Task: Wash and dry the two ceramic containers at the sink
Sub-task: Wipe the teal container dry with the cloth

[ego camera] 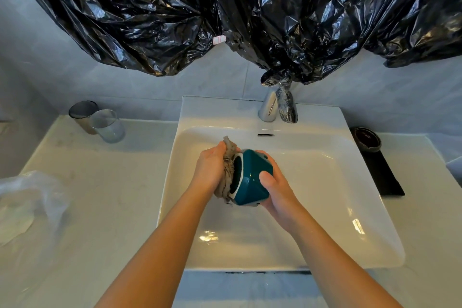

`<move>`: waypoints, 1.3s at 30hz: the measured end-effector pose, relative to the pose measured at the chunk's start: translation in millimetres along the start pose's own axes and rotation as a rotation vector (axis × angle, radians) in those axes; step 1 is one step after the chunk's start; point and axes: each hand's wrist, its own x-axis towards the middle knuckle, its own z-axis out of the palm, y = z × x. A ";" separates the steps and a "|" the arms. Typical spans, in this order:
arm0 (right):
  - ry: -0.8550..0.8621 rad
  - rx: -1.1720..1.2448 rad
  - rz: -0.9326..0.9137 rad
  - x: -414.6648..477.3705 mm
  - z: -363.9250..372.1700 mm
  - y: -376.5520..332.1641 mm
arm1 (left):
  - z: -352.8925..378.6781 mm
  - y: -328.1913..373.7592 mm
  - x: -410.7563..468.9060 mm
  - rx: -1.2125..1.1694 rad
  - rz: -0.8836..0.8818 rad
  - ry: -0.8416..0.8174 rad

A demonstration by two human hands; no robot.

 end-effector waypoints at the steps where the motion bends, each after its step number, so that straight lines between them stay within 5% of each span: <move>1: -0.005 0.038 -0.002 1.4 -0.6 0.1 | -1.3 -2.2 0.4 -0.051 -0.061 0.004; 5: 0.094 0.115 -0.031 10.9 0.1 -2.5 | 4.3 -16.6 -8.3 -0.267 -0.255 0.047; 12: 0.289 -0.195 -0.235 19.5 7.5 9.3 | 12.5 -16.5 -16.6 -0.570 -0.437 0.097; 20: 0.314 -0.975 -0.474 26.2 -0.9 11.6 | 5.6 -21.0 -17.9 -0.476 -0.519 0.082; 26: 0.237 -1.321 -0.606 18.4 -10.0 2.7 | -6.2 -17.5 -19.0 -0.355 -0.501 0.065; 29: 0.272 -1.087 -0.477 15.2 -6.0 -3.6 | -11.1 -21.0 -17.9 -0.265 -0.393 0.147; 34: 0.164 -0.166 0.014 7.5 2.4 -8.9 | -6.6 -12.6 -21.7 -0.077 0.034 0.281; 39: 0.092 -0.080 0.053 2.3 14.4 3.3 | 13.2 -4.4 -30.4 0.053 0.240 0.310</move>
